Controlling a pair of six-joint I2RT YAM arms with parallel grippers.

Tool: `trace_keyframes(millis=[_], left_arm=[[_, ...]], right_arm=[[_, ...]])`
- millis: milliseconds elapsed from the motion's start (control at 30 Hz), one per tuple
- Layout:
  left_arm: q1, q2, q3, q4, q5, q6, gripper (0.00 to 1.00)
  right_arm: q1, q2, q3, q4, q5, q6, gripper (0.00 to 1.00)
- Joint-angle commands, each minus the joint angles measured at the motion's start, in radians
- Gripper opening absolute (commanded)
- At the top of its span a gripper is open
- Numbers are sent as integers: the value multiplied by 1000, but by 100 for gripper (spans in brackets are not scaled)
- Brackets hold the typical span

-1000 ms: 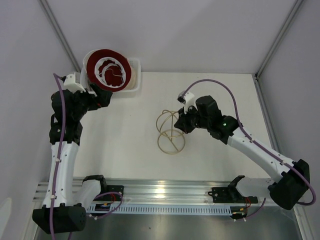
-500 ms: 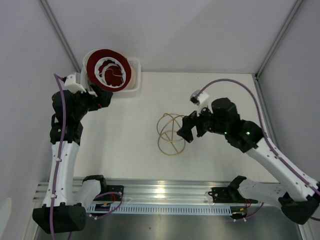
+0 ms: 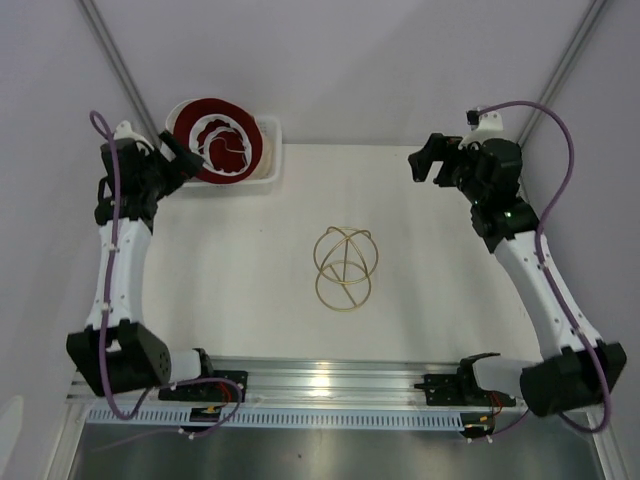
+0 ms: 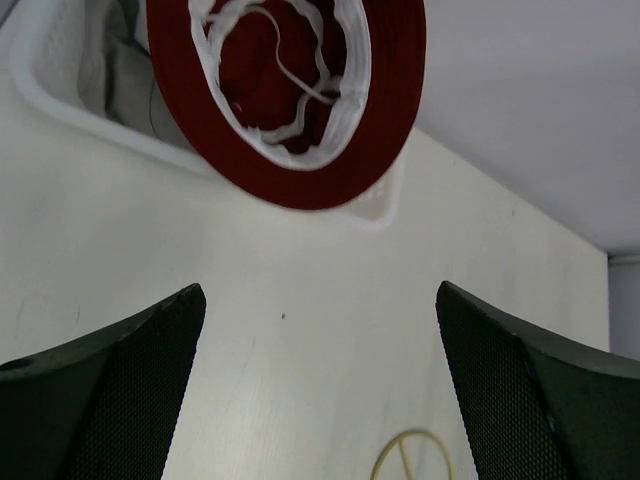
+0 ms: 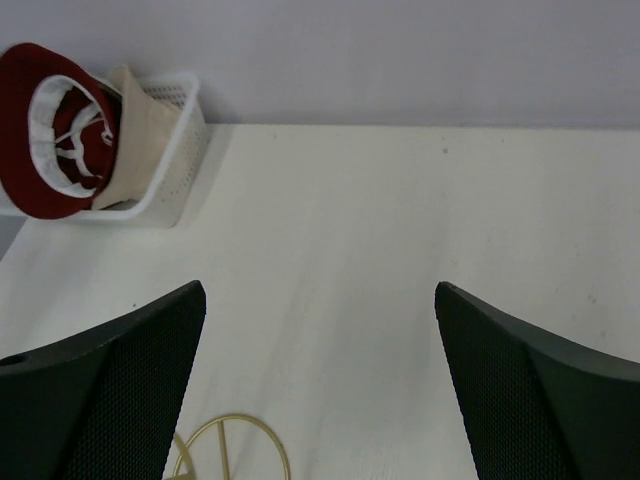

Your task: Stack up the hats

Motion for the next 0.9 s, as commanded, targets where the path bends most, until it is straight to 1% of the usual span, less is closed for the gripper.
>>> trace_keyframes(millis=[0,33,67,133,167,200,233,267,300,367,433,533,633,700,800,833,867], left_arm=[[50,127,141,71,34,-130,100],[61,151,148,106,45,-133,100],[66,200,150,185,54,-134,100],[78,254,141,270,75,-114,100],[81,286,150,323,86,-79,99],[82,364,185,327,92,-64,99],[89,406,203,325,116,-52,99],[93,449,258,330,140,-29,100],[93,516,269,338,149,-22,99],[104,565,283,364,149,-19,99],[116,608,277,448,153,-28,98],[130,659,279,528,150,-39,98],[135,694,309,531,146,-44,97],[135,731,317,545,170,-47,97],[138,779,358,559,207,-53,87],[138,789,360,572,222,-56,83],[138,797,360,604,239,-65,80]], right_arm=[[-61,51,-48,229,-158,100,99],[-62,60,-66,269,-189,94,99],[-61,62,-72,284,-200,88,99],[-62,63,-80,277,-192,76,99],[-62,60,-88,263,-175,63,99],[-62,63,-94,257,-146,54,99],[-64,65,-97,252,-134,46,100],[-65,72,-98,245,-123,39,99],[-68,75,-97,245,-120,37,99],[-70,85,-100,251,-132,36,99],[-70,100,-98,259,-144,46,99],[-70,123,-95,265,-146,59,99],[-70,138,-94,263,-141,63,100],[-70,145,-94,268,-137,66,99],[-70,157,-89,275,-141,79,99],[-71,160,-86,277,-143,82,99],[-70,164,-85,278,-146,91,99]])
